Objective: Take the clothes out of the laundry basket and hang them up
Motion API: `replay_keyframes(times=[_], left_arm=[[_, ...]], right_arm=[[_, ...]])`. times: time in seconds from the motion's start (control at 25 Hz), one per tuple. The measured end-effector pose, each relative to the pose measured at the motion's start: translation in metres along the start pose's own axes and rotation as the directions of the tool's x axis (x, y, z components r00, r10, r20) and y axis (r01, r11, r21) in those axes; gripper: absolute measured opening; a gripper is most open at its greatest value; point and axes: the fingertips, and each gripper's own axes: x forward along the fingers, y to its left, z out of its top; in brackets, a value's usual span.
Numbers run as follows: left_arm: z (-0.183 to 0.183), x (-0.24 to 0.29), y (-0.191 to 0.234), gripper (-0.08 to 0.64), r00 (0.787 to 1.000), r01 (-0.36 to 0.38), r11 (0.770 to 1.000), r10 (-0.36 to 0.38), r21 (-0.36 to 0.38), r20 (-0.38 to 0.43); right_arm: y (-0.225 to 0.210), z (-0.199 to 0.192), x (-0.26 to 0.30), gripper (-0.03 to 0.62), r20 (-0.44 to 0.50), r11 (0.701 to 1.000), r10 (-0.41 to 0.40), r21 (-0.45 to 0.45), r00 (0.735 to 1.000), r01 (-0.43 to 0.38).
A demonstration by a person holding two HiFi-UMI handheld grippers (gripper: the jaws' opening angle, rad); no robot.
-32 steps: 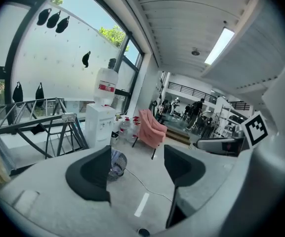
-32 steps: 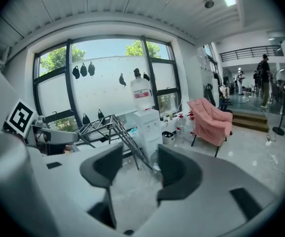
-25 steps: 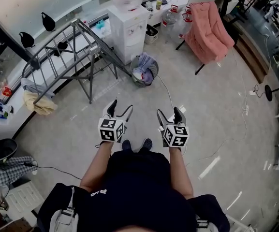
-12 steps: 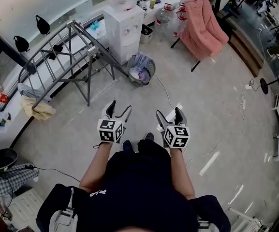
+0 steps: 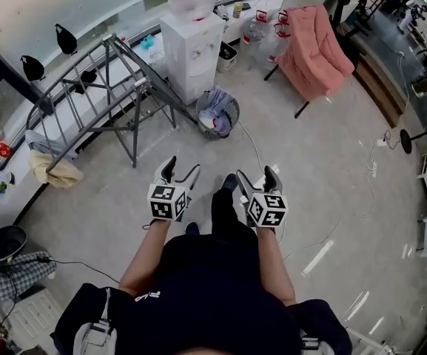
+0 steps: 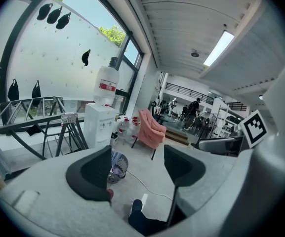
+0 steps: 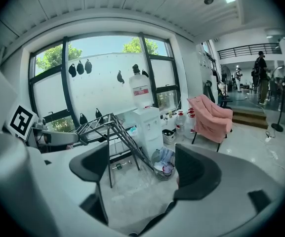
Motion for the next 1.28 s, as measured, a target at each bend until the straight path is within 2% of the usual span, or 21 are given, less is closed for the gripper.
replay_keyframes(times=[0.36,0.56,0.92,1.08,1.28], left_arm=[[0.028,0.089,0.031,0.324,0.998,-0.052,0.999,0.052,-0.009,-0.026],[0.036,0.153,0.044,0.324,0.995,-0.075,0.997,0.074,-0.011,-0.065],[0.072,0.279,0.048,0.324,0.984,-0.127,0.992,0.125,-0.007,-0.129],[0.072,0.327,0.044,0.324,0.975,-0.134,0.991,0.135,0.018,-0.177],[0.074,0.367,0.043,0.324,0.97,-0.136,0.991,0.132,-0.005,-0.203]], right_arm=[[-0.053,0.03,0.09,0.403,-0.024,0.999,0.031,0.008,0.999,-0.031],[-0.089,0.041,0.147,0.403,-0.051,0.997,0.057,0.047,0.997,-0.055],[-0.172,0.066,0.243,0.403,-0.124,0.993,0.108,0.065,0.986,-0.101],[-0.2,0.07,0.283,0.403,-0.163,0.989,0.141,0.074,0.977,-0.13],[-0.22,0.076,0.321,0.403,-0.193,0.985,0.17,0.065,0.966,-0.16]])
